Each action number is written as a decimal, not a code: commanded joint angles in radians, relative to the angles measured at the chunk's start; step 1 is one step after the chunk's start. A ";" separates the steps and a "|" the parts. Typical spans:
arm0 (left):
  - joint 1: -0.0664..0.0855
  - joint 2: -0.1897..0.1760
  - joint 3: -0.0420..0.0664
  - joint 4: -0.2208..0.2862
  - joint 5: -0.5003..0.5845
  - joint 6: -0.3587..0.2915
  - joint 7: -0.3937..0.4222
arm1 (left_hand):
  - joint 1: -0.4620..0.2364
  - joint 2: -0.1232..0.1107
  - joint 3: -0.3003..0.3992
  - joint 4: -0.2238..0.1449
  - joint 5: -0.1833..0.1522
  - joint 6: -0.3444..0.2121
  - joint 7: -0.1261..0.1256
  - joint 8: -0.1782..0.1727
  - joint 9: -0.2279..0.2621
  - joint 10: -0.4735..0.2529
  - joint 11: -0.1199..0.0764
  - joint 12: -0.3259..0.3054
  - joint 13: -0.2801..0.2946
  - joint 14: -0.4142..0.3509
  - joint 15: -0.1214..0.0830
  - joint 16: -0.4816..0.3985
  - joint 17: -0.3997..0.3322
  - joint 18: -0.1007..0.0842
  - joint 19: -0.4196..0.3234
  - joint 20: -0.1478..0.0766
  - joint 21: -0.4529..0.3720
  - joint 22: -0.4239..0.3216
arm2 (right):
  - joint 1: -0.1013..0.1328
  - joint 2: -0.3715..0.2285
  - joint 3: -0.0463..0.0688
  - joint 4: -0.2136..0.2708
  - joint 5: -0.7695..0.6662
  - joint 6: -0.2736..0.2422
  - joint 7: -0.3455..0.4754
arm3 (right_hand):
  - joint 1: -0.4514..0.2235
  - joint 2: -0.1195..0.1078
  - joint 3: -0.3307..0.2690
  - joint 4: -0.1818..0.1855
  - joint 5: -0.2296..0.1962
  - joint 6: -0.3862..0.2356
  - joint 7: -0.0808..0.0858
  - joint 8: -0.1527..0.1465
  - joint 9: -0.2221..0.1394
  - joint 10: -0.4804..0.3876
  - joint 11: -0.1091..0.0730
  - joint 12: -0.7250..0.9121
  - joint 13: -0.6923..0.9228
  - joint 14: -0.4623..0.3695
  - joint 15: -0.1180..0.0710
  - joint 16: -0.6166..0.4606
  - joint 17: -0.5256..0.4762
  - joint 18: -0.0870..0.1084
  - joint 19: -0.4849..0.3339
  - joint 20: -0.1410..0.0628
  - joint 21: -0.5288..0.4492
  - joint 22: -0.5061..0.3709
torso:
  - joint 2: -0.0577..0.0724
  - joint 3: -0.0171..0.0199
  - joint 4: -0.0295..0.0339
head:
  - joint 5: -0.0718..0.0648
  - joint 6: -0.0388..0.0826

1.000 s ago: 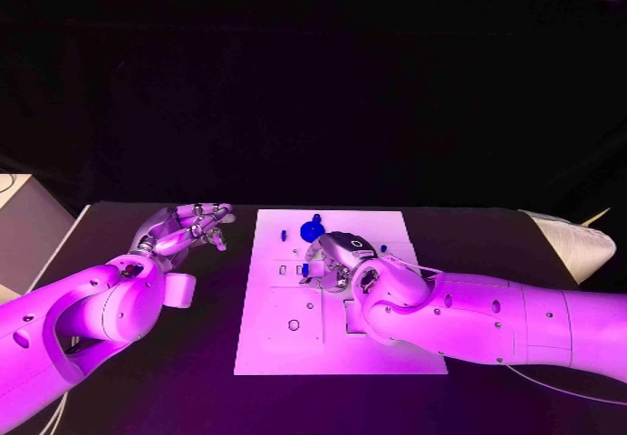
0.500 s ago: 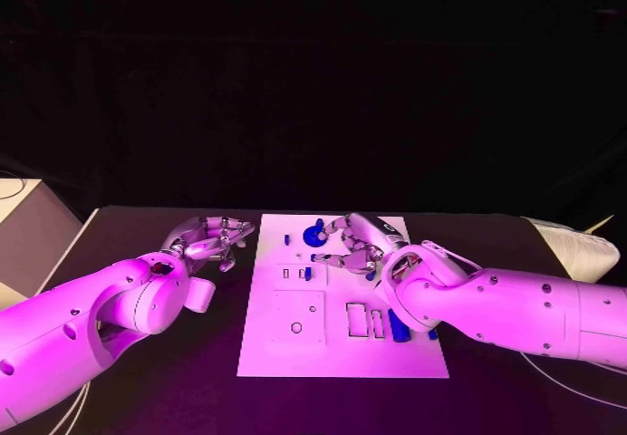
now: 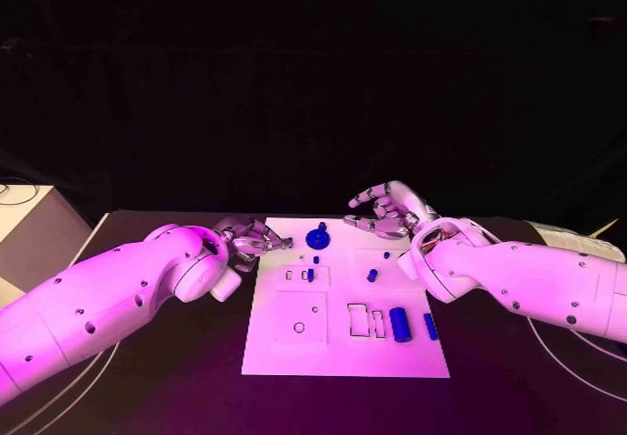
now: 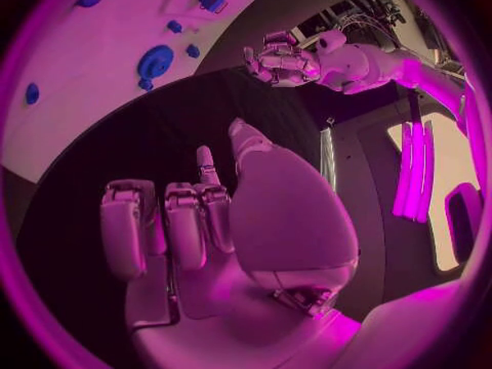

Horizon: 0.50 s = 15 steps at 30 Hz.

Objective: Assemble the parts on the task board

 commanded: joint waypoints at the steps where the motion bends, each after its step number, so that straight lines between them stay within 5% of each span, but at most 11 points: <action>1: 0.019 0.028 -0.012 -0.020 -0.124 0.100 -0.120 | -0.023 0.001 -0.006 0.005 0.000 -0.006 -0.002 0.009 0.003 0.013 -0.003 0.013 0.015 0.105 -0.004 0.004 0.263 -0.016 0.011 0.000 0.008 0.013 | 0.002 0.003 0.001 -0.013 0.056 0.005 0.029 | 0.009 -0.002 0.005 -0.001 0.006 -0.004 0.001 0.003 0.001 0.092 -0.006 0.008 0.253 0.104 -0.003 0.004 0.263 -0.008 0.070 -0.001 0.005 0.193 | -0.003 0.0026 -0.0014 | 0.005 -0.006; 7: 0.046 0.081 -0.035 -0.055 -0.181 0.164 -0.181 | -0.059 -0.002 -0.026 0.005 0.002 0.009 -0.014 0.044 0.025 0.021 -0.012 0.026 0.028 0.105 -0.012 0.004 0.263 -0.018 0.018 -0.006 0.015 0.026 | 0.006 0.011 0.001 -0.033 0.045 0.018 0.005 | 0.009 -0.002 0.008 -0.002 0.017 -0.006 0.001 0.004 0.002 0.090 -0.006 0.006 0.252 0.104 -0.003 0.004 0.263 -0.008 0.069 -0.001 0.003 0.192 | 0.000 0.0028 -0.0035 | -0.003 -0.006; 12: 0.056 0.115 -0.044 -0.089 -0.202 0.209 -0.212 | -0.085 0.002 -0.044 0.005 0.006 0.017 -0.026 0.083 0.057 0.025 -0.022 0.032 0.033 0.105 -0.021 0.004 0.263 -0.020 0.024 -0.014 0.019 0.036 | 0.008 0.018 0.001 -0.046 0.034 0.026 -0.016 | 0.010 -0.004 0.009 -0.002 0.026 -0.008 0.001 0.004 0.003 0.089 -0.006 0.004 0.250 0.104 -0.003 0.004 0.263 -0.007 0.069 -0.001 0.001 0.190 | -0.001 0.0022 -0.0016 | -0.013 -0.001; 15: 0.058 0.136 -0.050 -0.112 -0.204 0.230 -0.219 | -0.091 0.004 -0.049 0.005 0.006 0.017 -0.029 0.094 0.067 0.024 -0.025 0.031 0.032 0.105 -0.023 0.004 0.263 -0.021 0.024 -0.016 0.020 0.037 | 0.008 0.027 0.001 -0.057 0.030 0.031 -0.027 | 0.012 -0.006 0.013 -0.003 0.040 -0.011 0.002 0.005 0.004 0.088 -0.006 0.003 0.249 0.104 -0.002 0.004 0.263 -0.007 0.068 -0.001 0.000 0.189 | -0.003 0.0039 -0.0024 | -0.006 0.004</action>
